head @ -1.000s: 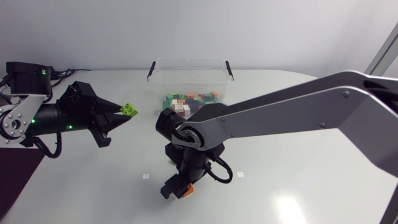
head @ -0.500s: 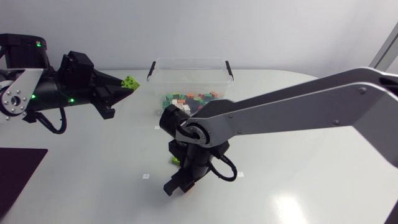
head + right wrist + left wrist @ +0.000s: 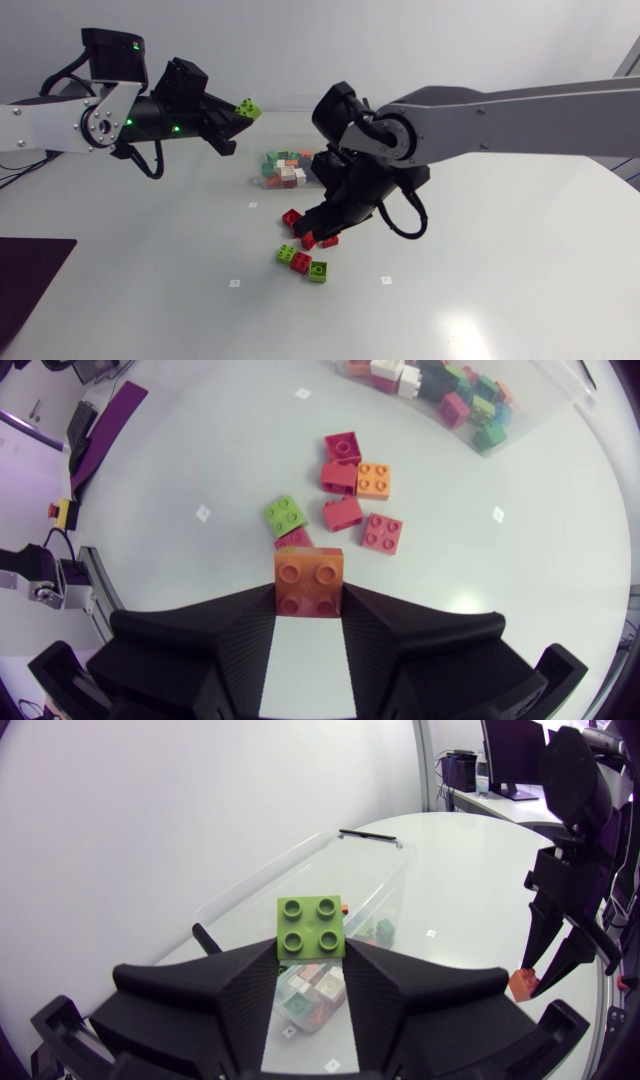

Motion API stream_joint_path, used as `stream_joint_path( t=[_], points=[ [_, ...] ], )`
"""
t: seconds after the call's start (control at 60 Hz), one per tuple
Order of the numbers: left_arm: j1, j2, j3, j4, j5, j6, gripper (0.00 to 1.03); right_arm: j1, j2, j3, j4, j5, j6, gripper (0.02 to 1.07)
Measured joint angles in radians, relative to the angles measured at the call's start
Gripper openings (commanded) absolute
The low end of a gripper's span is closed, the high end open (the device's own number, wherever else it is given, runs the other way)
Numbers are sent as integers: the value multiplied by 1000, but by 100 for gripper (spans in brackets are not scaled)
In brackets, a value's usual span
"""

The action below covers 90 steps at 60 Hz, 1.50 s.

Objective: Place the duplo bricks in the container

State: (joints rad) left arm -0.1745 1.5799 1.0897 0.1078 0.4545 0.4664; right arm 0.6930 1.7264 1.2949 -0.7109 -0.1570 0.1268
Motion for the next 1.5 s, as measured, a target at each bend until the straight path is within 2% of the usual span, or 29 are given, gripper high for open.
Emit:
stream_joint_path(
  t=[0.433,0.517,0.567,0.6,0.65,0.667,0.683,0.7,0.717,0.75,1.033,1.267,1.5],
  points=[
    [-23,189,163,26,-68,-48,29,-161,-11,155,8,-30,0,30],
    [-32,212,189,26,-87,-48,31,-179,-11,171,10,-31,0,30],
    [-40,228,206,26,-97,-50,39,-186,-11,186,11,-32,0,30],
    [-46,238,217,26,-103,-53,48,-190,-11,197,12,-34,0,30],
    [-53,251,228,26,-117,-53,70,-193,-11,216,16,-34,0,30],
    [-57,255,230,26,-121,-53,74,-196,-11,224,19,-34,0,30],
    [-59,258,232,26,-124,-53,83,-197,-10,230,23,-34,0,30],
    [-62,261,232,26,-128,-55,86,-198,-9,238,26,-34,0,30],
    [-64,262,232,26,-133,-55,93,-198,-8,245,29,-34,0,30],
    [-69,264,232,25,-141,-56,97,-200,-4,261,34,-34,0,30],
    [-69,204,210,25,-162,-55,98,-215,87,369,85,-14,0,30],
    [-68,-11,41,23,-164,3,98,-246,172,462,105,-3,0,30],
    [-68,-113,-109,-24,-109,100,98,-263,231,555,109,-3,0,30]
  ],
)
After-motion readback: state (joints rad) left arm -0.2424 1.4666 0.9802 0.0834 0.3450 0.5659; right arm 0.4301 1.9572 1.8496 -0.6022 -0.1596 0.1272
